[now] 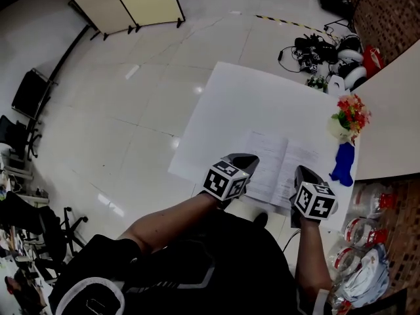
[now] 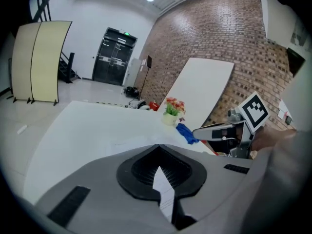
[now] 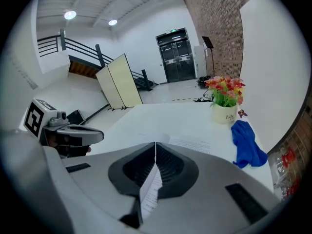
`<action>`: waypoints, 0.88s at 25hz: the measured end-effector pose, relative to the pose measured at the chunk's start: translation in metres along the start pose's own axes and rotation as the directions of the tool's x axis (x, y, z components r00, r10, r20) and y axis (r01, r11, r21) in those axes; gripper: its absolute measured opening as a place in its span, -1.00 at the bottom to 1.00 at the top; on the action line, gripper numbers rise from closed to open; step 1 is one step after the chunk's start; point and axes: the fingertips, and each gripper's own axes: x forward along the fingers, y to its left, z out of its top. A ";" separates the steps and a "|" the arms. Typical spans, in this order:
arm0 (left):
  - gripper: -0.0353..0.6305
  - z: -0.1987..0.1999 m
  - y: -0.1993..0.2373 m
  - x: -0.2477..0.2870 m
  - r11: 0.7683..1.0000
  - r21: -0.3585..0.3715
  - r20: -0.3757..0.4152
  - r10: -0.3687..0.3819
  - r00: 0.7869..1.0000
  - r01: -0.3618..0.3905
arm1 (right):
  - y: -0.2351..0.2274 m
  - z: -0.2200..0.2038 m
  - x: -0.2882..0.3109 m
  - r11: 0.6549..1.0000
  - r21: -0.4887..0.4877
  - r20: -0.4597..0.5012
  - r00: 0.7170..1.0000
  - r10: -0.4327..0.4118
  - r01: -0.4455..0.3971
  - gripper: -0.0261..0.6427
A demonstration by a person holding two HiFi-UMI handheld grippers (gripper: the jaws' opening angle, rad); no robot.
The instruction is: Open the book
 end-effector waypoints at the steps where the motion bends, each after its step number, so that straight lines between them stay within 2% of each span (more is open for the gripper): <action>1: -0.89 0.001 -0.004 -0.001 1.000 0.001 0.005 0.000 1.000 0.000 | 0.001 0.001 -0.002 1.000 -0.022 0.008 1.000 0.001 -0.001 -0.91; 5: -0.89 0.006 -0.023 -0.006 0.999 0.018 0.036 0.037 0.999 -0.038 | -0.001 0.008 -0.020 0.997 -0.071 0.063 0.997 0.033 -0.029 -0.91; 10: -0.89 0.007 -0.047 -0.012 0.995 -0.020 0.088 0.097 0.991 -0.096 | 0.003 0.007 -0.046 0.986 -0.063 0.109 0.981 0.161 -0.154 -0.91; 13: -0.89 0.002 -0.054 -0.034 0.992 0.014 0.106 0.122 0.987 -0.124 | 0.016 0.000 -0.054 0.975 -0.102 0.132 0.969 0.210 -0.197 -0.91; 16: -0.89 -0.009 -0.055 -0.070 0.990 0.036 0.129 0.134 0.983 -0.139 | 0.039 -0.009 -0.067 0.975 -0.110 0.159 0.965 0.210 -0.194 -0.91; 22: -0.89 -0.045 -0.064 -0.143 0.996 0.028 0.211 0.073 0.975 -0.081 | 0.095 -0.028 -0.116 0.989 -0.070 0.259 0.956 0.142 -0.128 -0.91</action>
